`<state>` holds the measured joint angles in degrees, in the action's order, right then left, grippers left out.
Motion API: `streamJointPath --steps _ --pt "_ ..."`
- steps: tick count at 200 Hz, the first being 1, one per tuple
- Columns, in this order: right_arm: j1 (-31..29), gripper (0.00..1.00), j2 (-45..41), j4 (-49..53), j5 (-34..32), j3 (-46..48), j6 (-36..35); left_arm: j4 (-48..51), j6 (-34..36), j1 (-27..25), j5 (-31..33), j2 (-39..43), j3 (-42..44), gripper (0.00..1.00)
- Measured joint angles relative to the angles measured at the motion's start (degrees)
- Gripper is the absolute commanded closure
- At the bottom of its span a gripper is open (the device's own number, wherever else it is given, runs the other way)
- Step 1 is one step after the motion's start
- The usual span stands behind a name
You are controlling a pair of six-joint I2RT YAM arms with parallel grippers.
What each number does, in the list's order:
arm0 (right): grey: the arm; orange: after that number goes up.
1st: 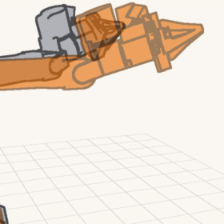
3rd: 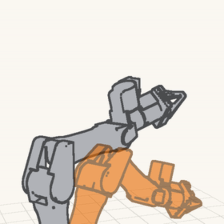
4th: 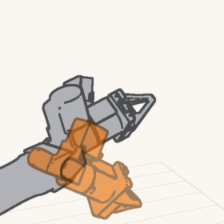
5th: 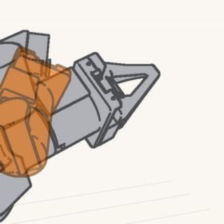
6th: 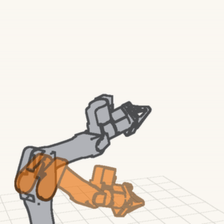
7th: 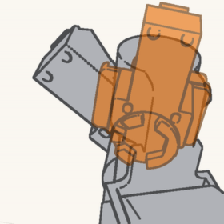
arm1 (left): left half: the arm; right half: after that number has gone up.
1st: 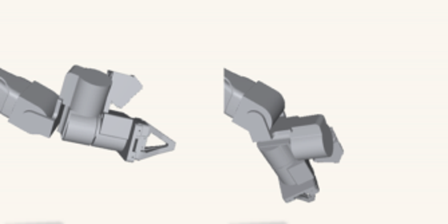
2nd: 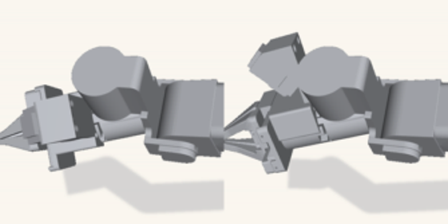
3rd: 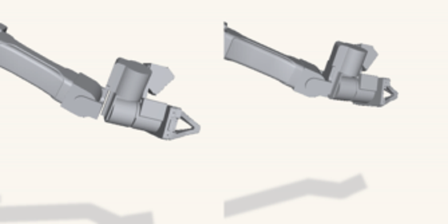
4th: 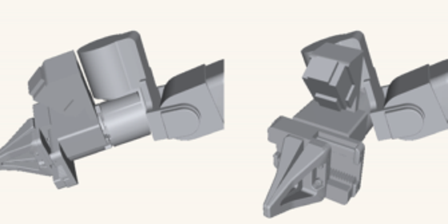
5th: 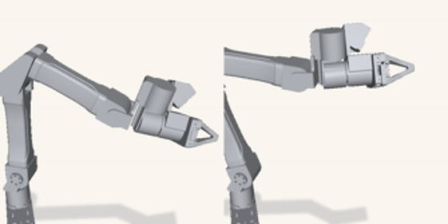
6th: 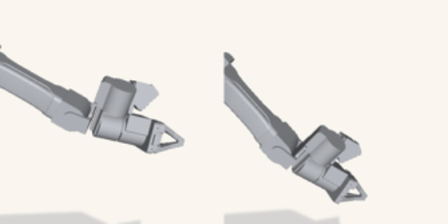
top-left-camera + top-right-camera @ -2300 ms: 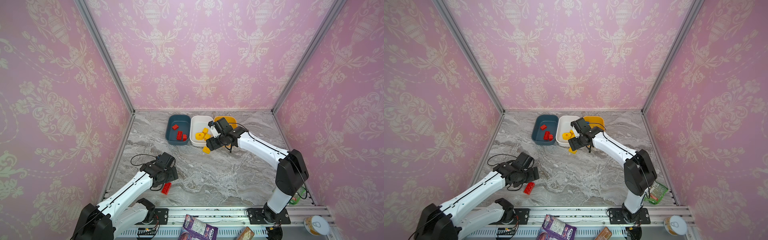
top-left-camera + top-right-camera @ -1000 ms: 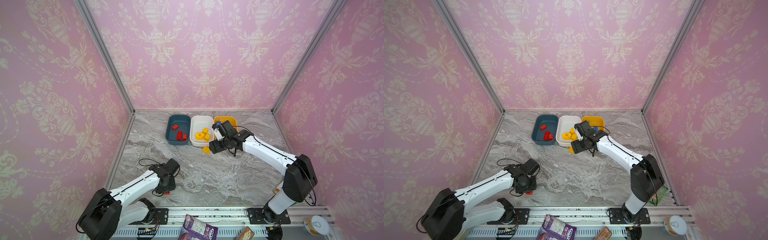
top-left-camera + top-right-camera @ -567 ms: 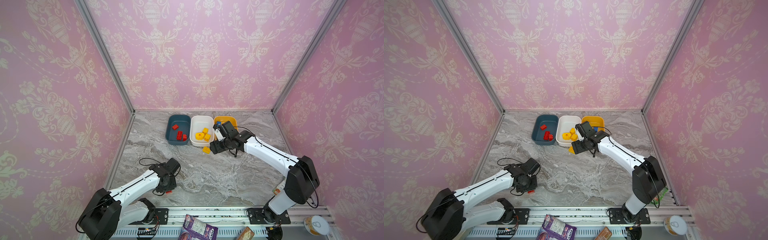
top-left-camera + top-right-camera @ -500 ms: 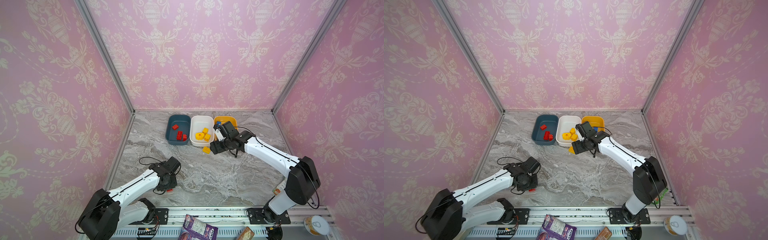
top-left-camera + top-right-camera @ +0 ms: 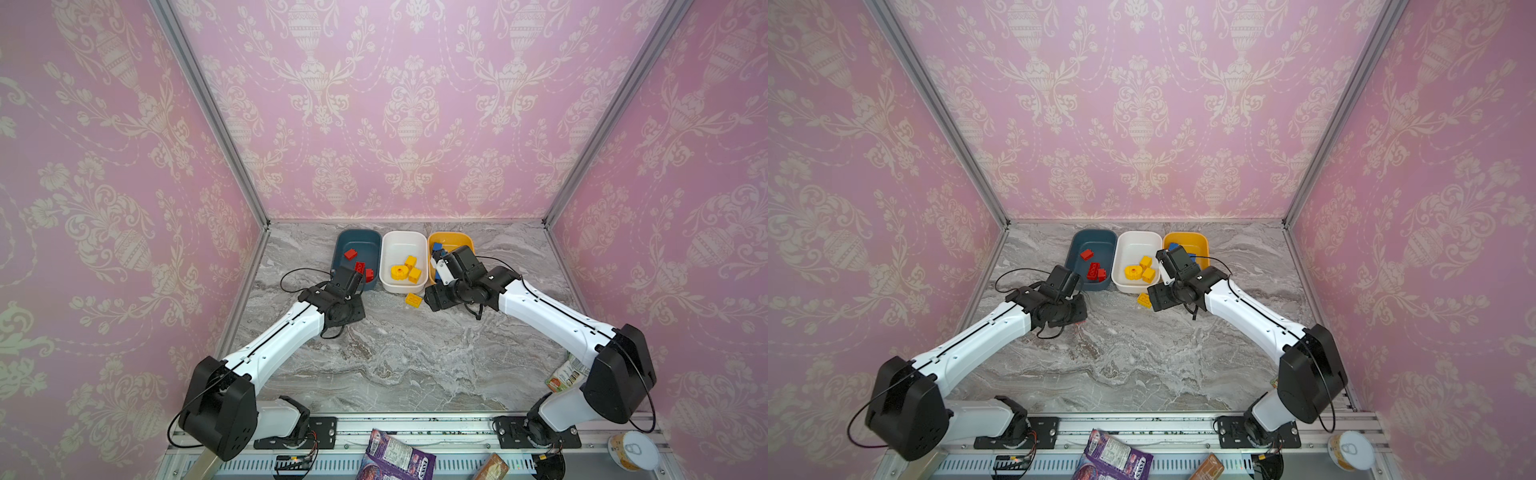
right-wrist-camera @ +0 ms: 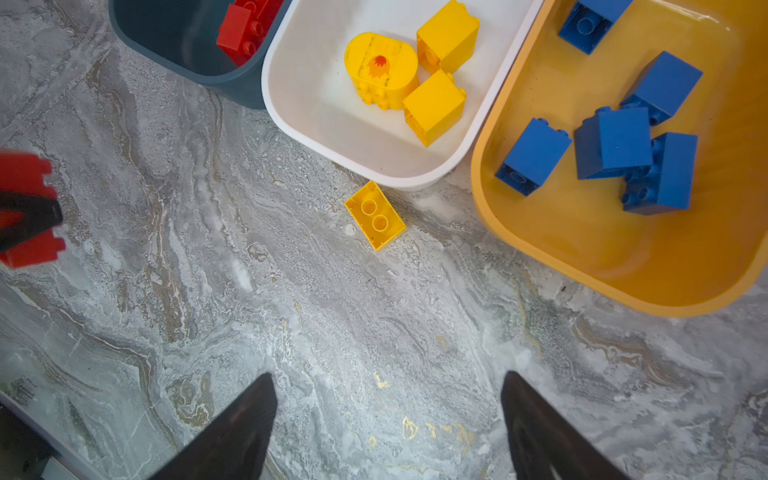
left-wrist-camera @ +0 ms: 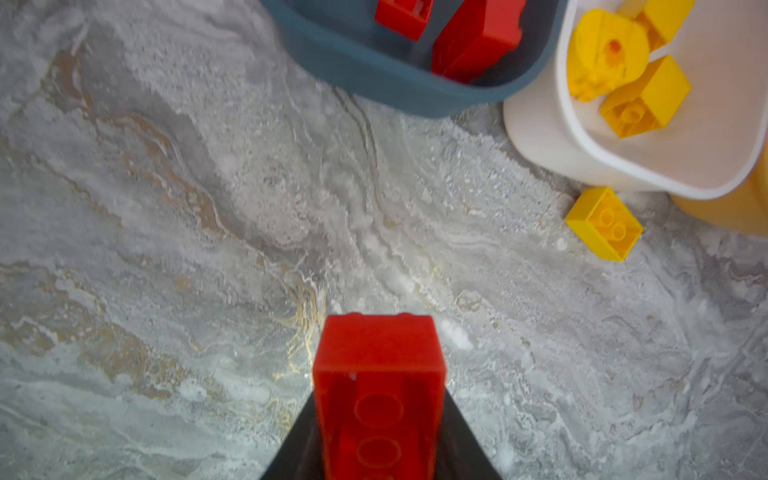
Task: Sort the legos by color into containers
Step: 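Carry the red brick with the left gripper over the teal bin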
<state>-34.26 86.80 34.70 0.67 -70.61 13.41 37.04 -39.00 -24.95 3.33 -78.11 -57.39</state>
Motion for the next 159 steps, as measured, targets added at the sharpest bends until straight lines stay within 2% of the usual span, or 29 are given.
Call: streamJointPath --steps 61,119,159 --pt "0.0 0.14 -0.4 -0.5 0.0 0.5 0.4 -5.7 9.9 5.6 -0.1 -15.4 -18.3 0.72" --pt "0.0 0.14 -0.9 -0.9 0.0 0.9 1.5 -8.8 14.4 9.4 0.0 -27.9 -26.0 0.72" --pt "0.0 0.14 -1.4 -0.9 0.0 0.9 1.7 -9.1 17.4 10.0 1.2 -34.0 -29.6 0.72"
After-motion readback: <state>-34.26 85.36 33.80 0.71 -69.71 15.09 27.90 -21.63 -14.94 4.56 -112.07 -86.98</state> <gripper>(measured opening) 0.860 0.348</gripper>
